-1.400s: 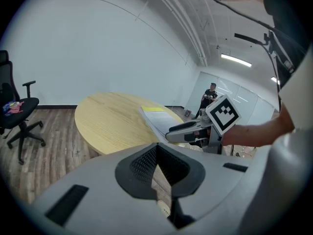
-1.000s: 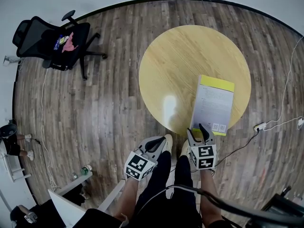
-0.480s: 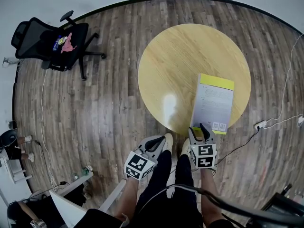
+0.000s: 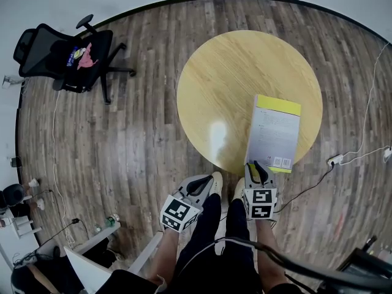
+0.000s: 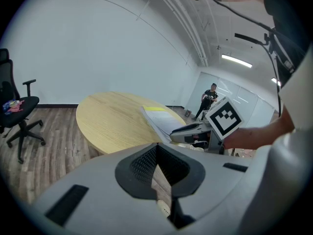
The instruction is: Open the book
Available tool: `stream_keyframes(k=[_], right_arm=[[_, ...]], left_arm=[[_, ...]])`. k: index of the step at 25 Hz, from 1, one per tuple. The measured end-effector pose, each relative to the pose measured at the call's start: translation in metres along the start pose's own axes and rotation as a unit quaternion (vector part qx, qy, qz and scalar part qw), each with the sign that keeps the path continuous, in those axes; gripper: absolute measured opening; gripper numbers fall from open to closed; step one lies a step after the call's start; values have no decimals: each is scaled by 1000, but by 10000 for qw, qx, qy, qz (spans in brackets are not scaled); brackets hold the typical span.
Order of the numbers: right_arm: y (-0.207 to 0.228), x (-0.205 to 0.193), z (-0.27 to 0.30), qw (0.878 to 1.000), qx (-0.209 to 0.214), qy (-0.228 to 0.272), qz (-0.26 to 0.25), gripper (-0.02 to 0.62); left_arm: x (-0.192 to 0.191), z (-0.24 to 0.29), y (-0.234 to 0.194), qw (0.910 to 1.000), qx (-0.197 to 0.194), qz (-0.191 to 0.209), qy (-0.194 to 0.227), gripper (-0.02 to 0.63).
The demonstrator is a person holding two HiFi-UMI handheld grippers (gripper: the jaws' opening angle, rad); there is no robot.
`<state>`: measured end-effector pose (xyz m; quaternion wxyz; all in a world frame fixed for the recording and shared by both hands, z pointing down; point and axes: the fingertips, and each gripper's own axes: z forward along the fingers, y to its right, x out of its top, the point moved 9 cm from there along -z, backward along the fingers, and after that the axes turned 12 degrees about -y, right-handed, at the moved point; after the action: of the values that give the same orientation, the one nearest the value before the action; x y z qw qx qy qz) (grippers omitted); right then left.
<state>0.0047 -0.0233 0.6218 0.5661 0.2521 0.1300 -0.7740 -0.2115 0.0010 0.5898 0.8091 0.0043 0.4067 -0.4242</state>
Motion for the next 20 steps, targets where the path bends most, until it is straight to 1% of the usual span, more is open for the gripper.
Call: stream_keyframes(k=[4,8,12,20], right_arm=[[-2,-1,-1,10000,-46,24,-24,75],[-2,0,-1,10000,-41,26,-56,68],[-3,0,-1,9999,-28,45,-88,23],[-2,-1,-1,9999,72,60,-71,12]], left_arm=[[0,0,1,10000,-14,7,-17,-2],[1,1,2,10000,-33,26,-14,-2],[2,1,4,10000,-37,28,-17,-2],[3,2,3,10000,-22,34,-3,-2]])
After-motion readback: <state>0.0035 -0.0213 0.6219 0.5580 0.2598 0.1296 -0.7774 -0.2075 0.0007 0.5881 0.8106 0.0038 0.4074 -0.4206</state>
